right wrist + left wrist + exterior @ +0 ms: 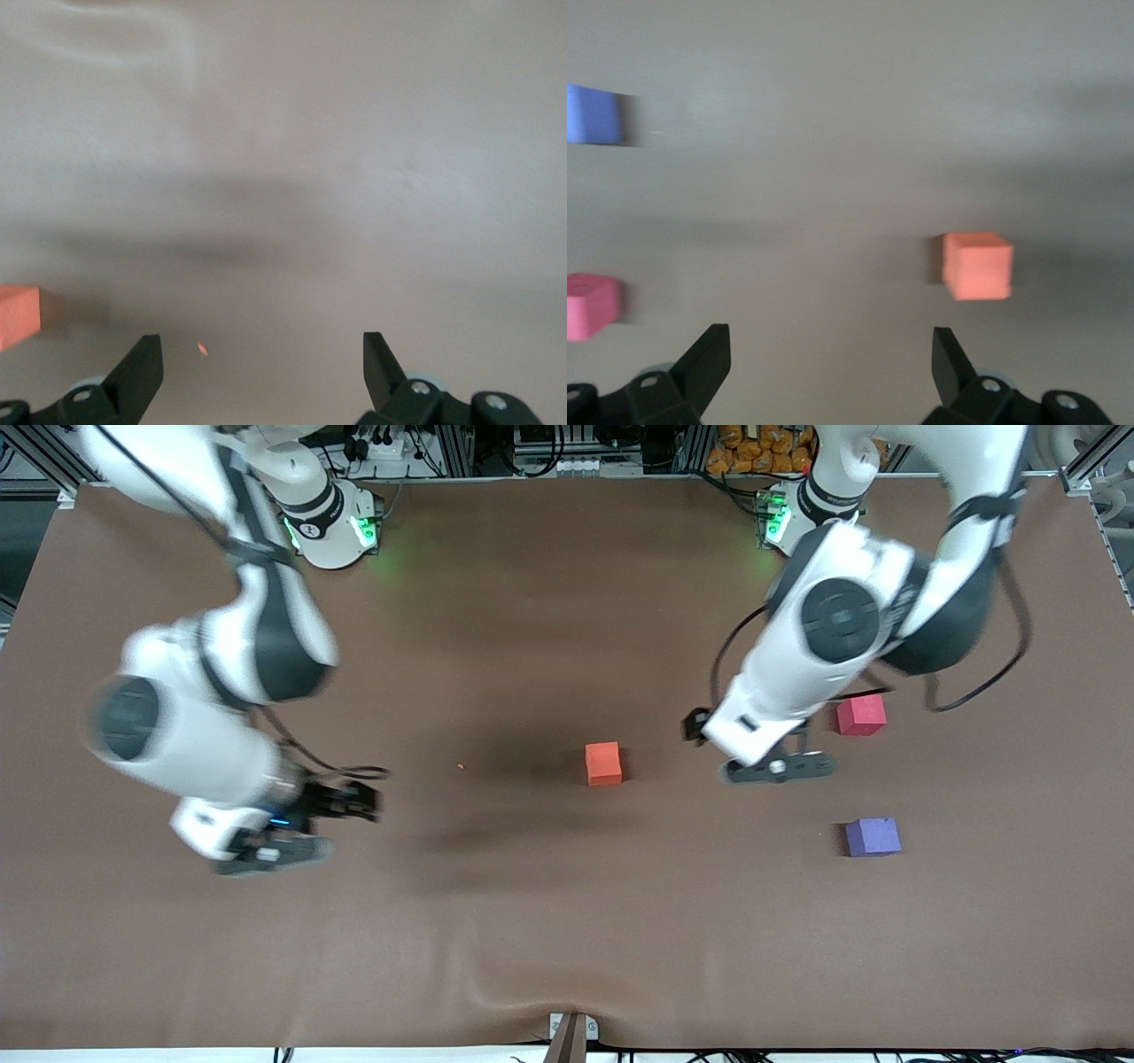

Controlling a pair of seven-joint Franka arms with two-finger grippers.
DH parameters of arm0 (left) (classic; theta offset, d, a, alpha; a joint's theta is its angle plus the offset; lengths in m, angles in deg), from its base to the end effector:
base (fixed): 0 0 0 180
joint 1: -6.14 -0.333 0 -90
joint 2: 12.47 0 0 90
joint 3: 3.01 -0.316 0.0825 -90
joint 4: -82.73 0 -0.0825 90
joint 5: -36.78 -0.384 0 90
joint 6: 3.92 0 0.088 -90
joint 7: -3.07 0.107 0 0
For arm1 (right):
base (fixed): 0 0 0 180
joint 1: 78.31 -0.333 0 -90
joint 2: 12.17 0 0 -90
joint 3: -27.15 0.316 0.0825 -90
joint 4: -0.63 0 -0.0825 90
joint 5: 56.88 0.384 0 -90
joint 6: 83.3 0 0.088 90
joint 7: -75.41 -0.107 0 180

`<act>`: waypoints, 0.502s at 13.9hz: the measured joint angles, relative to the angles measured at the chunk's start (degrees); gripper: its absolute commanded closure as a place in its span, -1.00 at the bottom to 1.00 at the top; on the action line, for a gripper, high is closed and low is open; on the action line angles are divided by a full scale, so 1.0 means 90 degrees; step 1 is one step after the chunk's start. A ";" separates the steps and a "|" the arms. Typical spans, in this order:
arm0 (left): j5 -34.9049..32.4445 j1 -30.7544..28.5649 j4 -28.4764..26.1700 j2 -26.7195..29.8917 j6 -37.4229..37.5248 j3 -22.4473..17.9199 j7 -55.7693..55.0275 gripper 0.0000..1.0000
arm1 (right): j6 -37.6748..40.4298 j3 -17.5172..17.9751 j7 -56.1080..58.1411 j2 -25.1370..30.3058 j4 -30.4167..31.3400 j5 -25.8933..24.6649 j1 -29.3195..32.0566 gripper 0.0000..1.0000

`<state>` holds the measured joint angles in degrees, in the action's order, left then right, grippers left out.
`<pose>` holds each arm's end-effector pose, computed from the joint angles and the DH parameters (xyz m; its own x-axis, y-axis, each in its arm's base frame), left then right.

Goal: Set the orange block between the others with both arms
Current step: 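Grasp the orange cube with the left gripper while the right gripper retracts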

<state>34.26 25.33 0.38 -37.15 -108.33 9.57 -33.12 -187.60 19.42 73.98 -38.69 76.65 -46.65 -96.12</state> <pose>0.5923 -0.3348 0.4467 0.9949 0.0825 -0.0576 0.0837 -0.9963 0.0184 0.6818 0.1546 0.4745 0.9920 0.1228 0.0302 0.1255 -0.9854 -0.1149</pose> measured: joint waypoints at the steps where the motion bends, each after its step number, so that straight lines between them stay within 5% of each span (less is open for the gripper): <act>1: -0.0004 0.0164 0.0094 -0.0238 -0.0276 -0.0011 -0.0277 -1.00 | 0.0299 -0.0004 0.0009 0.0256 0.0058 -0.0027 0.0203 -1.00; 7: -0.0014 0.1068 0.0388 -0.1455 -0.1552 -0.0335 -0.1225 -1.00 | 0.1292 0.0003 0.0513 0.1706 0.0497 -0.0468 0.1415 -1.00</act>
<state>34.14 34.95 3.88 -50.25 -122.29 6.56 -44.15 -175.97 19.44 78.60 -23.34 81.12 -50.86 -83.39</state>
